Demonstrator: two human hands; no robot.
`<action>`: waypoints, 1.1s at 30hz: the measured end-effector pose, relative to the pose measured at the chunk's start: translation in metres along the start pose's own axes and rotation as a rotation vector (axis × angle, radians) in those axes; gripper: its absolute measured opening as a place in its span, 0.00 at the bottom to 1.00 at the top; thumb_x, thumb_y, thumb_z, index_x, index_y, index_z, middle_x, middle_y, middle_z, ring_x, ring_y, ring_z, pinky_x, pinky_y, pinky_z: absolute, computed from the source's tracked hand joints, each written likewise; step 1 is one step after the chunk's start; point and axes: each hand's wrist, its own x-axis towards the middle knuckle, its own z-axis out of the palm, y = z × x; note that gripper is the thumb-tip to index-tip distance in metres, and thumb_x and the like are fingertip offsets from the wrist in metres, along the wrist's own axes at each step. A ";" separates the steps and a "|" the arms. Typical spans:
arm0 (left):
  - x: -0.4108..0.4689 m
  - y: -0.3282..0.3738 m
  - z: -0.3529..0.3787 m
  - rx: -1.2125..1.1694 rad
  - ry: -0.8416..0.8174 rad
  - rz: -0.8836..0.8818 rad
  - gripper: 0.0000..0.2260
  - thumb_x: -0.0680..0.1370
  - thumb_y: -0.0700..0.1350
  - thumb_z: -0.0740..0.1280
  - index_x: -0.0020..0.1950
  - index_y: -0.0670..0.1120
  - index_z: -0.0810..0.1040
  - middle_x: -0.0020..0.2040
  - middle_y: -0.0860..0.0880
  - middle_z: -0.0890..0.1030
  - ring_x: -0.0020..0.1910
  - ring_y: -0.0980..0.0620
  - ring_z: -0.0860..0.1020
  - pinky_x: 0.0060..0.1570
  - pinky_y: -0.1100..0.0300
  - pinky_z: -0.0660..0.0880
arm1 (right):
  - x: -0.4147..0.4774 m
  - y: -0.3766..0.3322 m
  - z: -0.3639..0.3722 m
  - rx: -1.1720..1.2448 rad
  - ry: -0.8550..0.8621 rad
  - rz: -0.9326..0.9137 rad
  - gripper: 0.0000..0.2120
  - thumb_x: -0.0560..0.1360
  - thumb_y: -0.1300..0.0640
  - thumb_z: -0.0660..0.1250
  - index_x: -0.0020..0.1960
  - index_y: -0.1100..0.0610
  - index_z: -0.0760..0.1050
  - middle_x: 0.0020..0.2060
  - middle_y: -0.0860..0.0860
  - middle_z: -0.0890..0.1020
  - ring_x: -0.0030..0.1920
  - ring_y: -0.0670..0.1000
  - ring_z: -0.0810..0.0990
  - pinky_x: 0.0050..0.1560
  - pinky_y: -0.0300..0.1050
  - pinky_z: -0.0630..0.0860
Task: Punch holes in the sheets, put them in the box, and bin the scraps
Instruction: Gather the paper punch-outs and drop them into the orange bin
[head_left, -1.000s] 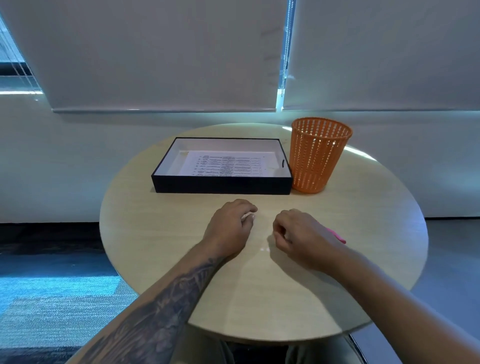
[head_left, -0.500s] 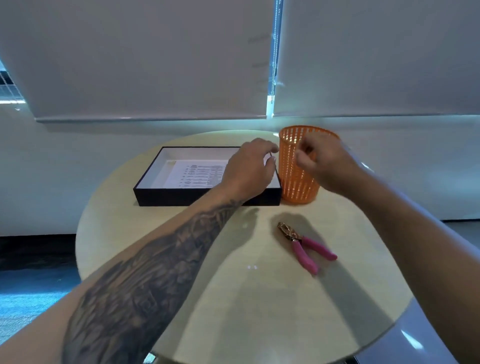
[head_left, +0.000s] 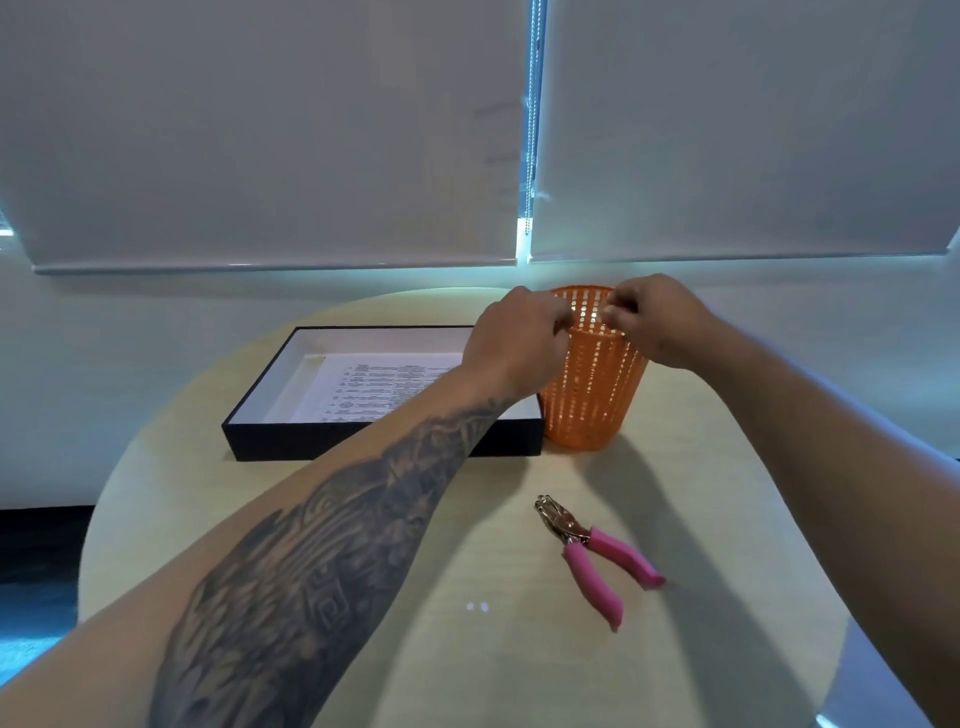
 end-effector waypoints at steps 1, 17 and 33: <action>0.000 0.000 0.000 -0.003 0.006 0.003 0.11 0.78 0.46 0.61 0.53 0.49 0.83 0.50 0.49 0.83 0.51 0.48 0.77 0.41 0.56 0.67 | 0.000 0.001 0.000 0.012 -0.007 0.004 0.05 0.82 0.57 0.65 0.48 0.55 0.78 0.40 0.53 0.79 0.36 0.45 0.74 0.34 0.40 0.65; -0.004 0.001 0.002 -0.035 0.008 -0.028 0.12 0.81 0.49 0.61 0.57 0.47 0.83 0.53 0.49 0.84 0.53 0.49 0.78 0.45 0.58 0.70 | -0.005 -0.002 -0.002 0.123 0.020 0.038 0.02 0.78 0.58 0.71 0.50 0.54 0.78 0.47 0.51 0.80 0.49 0.51 0.79 0.39 0.37 0.71; -0.093 -0.036 -0.013 -0.191 -0.111 -0.158 0.14 0.79 0.45 0.64 0.64 0.50 0.78 0.64 0.52 0.78 0.64 0.51 0.73 0.62 0.51 0.72 | -0.075 -0.044 0.031 0.106 0.090 -0.380 0.06 0.74 0.58 0.71 0.50 0.54 0.83 0.45 0.47 0.82 0.48 0.48 0.79 0.53 0.49 0.77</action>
